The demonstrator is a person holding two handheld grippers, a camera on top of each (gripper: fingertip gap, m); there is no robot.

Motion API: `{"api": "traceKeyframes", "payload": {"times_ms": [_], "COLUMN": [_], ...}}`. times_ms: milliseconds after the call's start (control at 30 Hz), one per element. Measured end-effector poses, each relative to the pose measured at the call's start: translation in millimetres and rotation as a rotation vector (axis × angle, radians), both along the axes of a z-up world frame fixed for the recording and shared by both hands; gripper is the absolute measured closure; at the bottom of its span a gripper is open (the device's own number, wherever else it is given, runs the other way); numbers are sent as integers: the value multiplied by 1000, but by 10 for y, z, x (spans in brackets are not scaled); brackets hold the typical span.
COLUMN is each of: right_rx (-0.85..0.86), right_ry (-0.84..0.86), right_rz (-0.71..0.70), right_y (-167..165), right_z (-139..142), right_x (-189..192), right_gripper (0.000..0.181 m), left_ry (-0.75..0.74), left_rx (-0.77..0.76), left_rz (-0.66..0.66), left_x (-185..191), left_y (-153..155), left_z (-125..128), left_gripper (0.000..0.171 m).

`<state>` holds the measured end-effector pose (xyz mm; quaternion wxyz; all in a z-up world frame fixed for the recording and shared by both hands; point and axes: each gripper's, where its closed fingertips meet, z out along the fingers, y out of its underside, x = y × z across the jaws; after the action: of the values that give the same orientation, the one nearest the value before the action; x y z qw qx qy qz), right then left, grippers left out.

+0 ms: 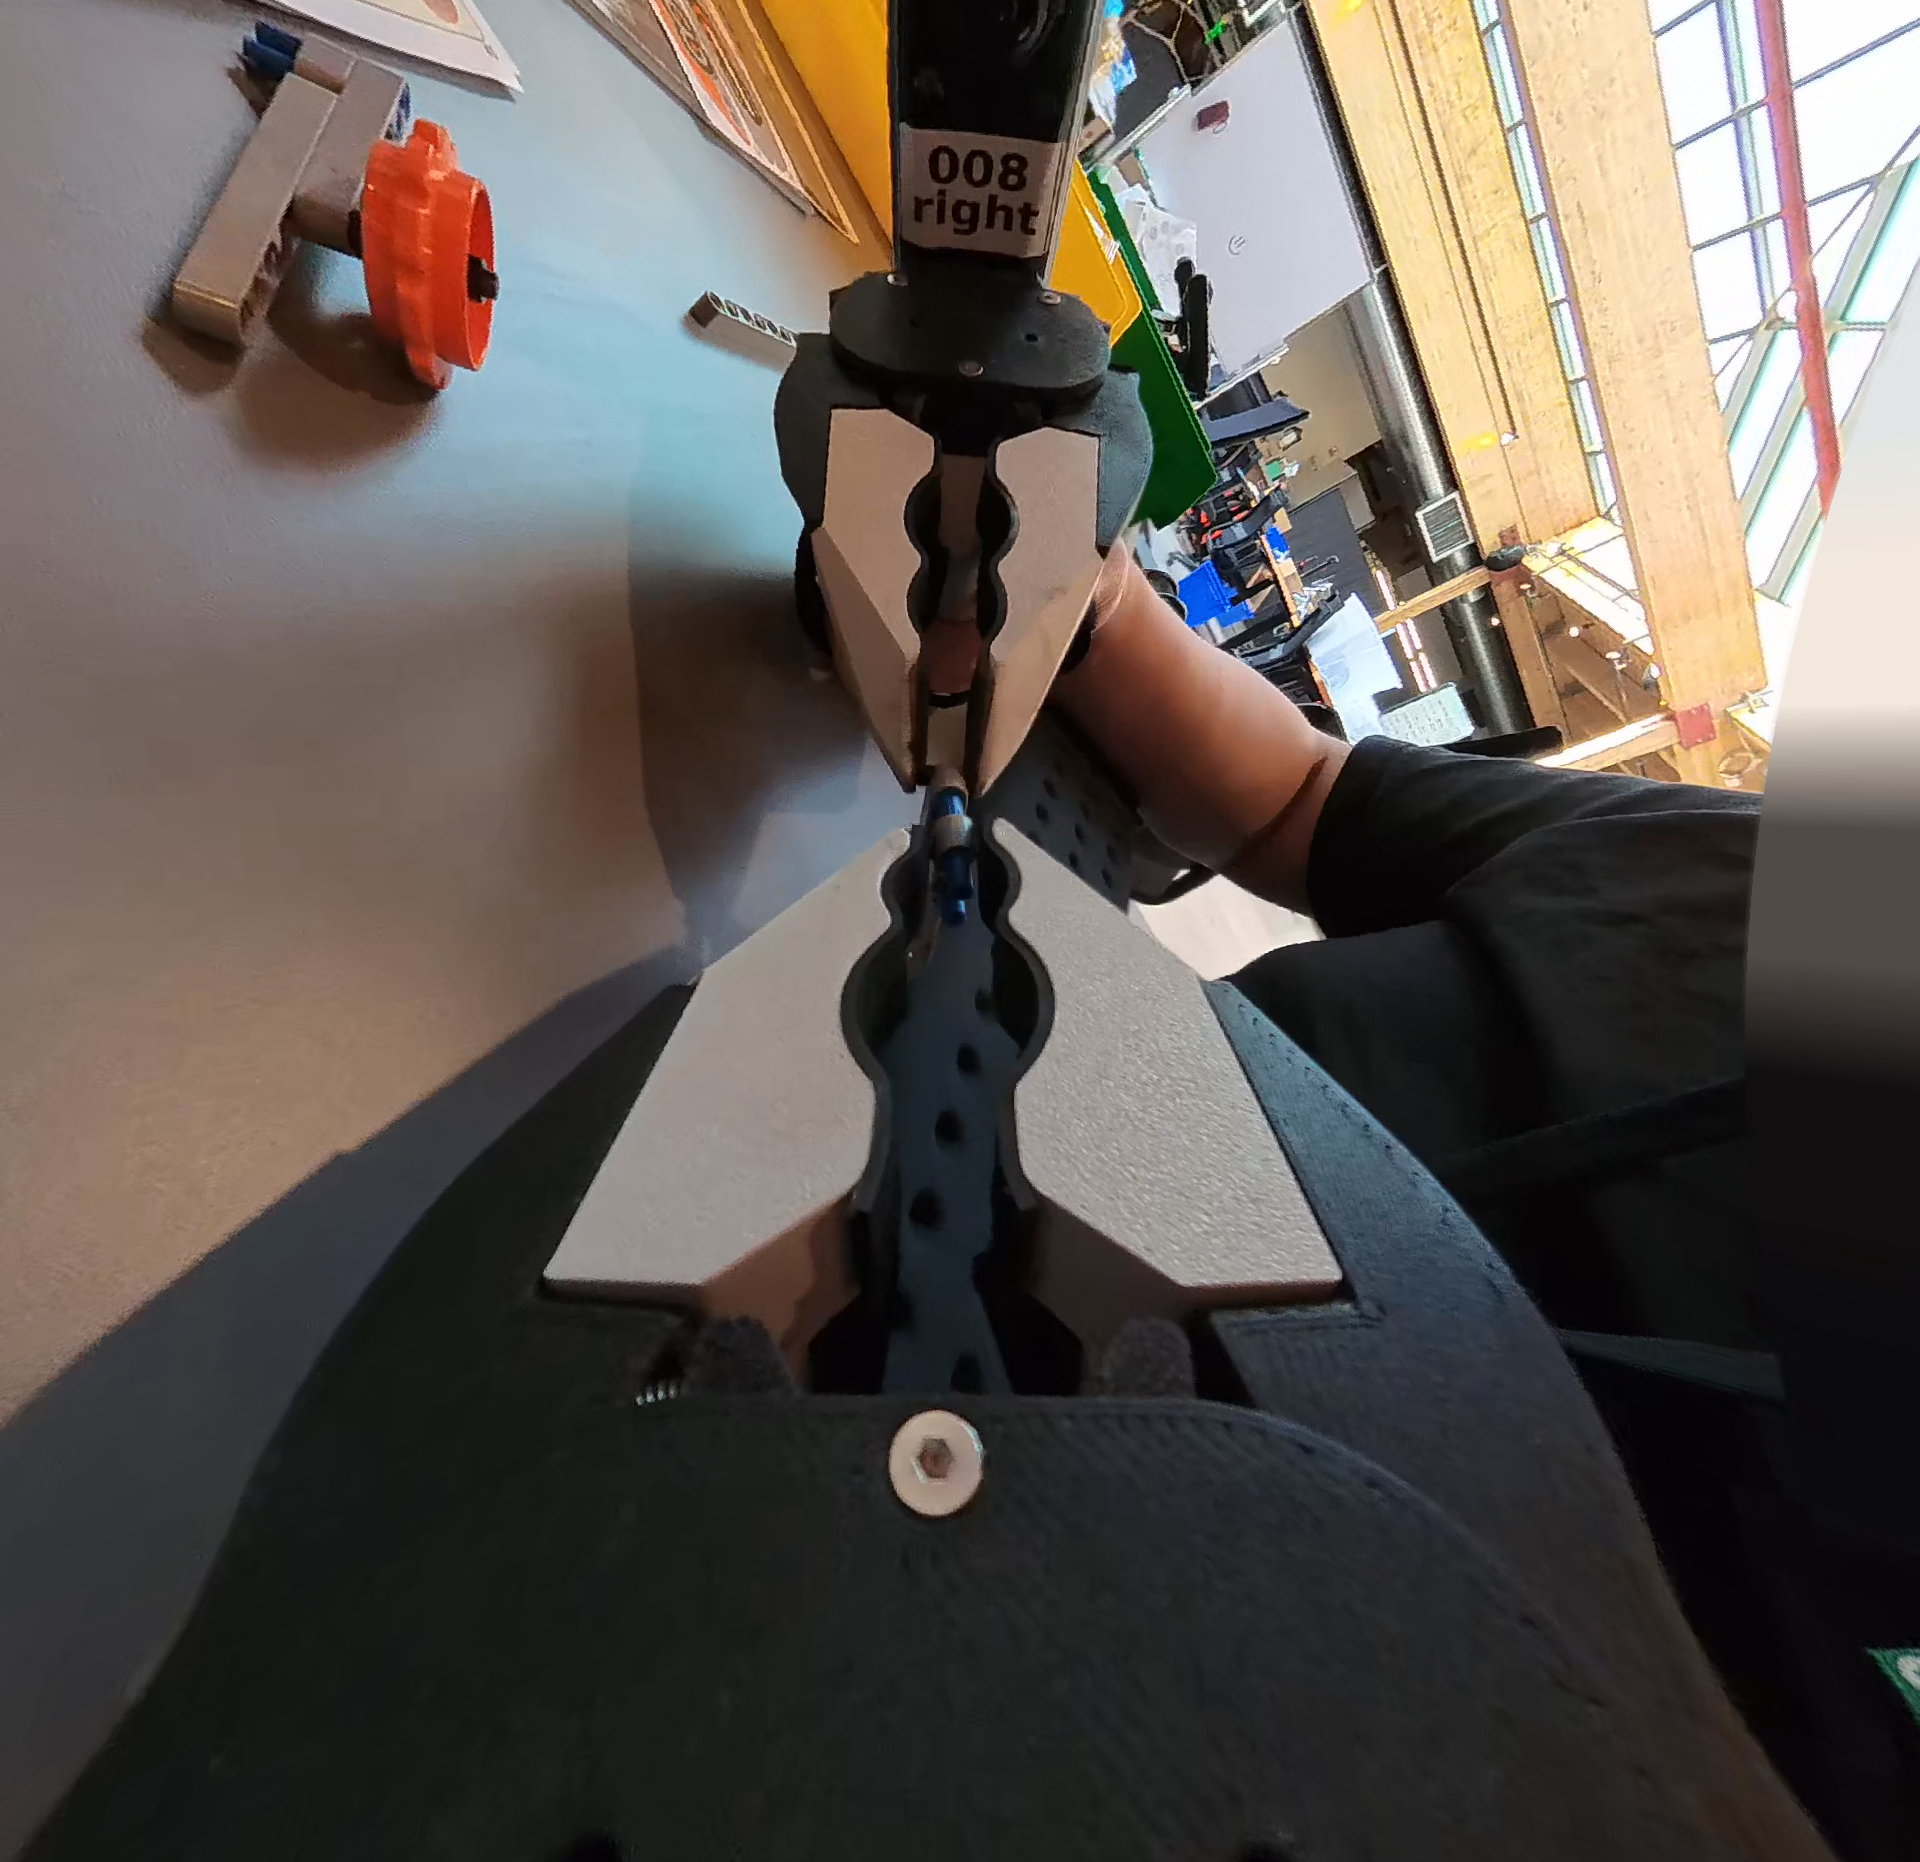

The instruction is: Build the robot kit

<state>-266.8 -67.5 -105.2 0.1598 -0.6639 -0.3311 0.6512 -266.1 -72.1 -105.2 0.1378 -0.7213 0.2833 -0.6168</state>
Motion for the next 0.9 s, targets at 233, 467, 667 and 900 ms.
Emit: {"api": "traceKeyframes", "payload": {"times_ms": [233,467,667,900], "right_rx": [12,48,46,108], "right_ry": [-13,-39,-50,-42], "right_rz": [-11,-11,-16,-45], "right_y": [9,-23,0,51], "right_z": [-15,-48,-56,-29], "right_x": [-1,-52,-14,-8], "right_gripper": [176,176,174,173], "left_ry": [33,135,112,92], "left_rx": [33,68,42,-14], "left_rz": [12,-57,-39,-6], "left_x": [1,70,65,44], "left_y": [2,-105,-86,-18], "left_z": [-33,-176,-152,-142], "left_gripper": [166,166,166,166]}}
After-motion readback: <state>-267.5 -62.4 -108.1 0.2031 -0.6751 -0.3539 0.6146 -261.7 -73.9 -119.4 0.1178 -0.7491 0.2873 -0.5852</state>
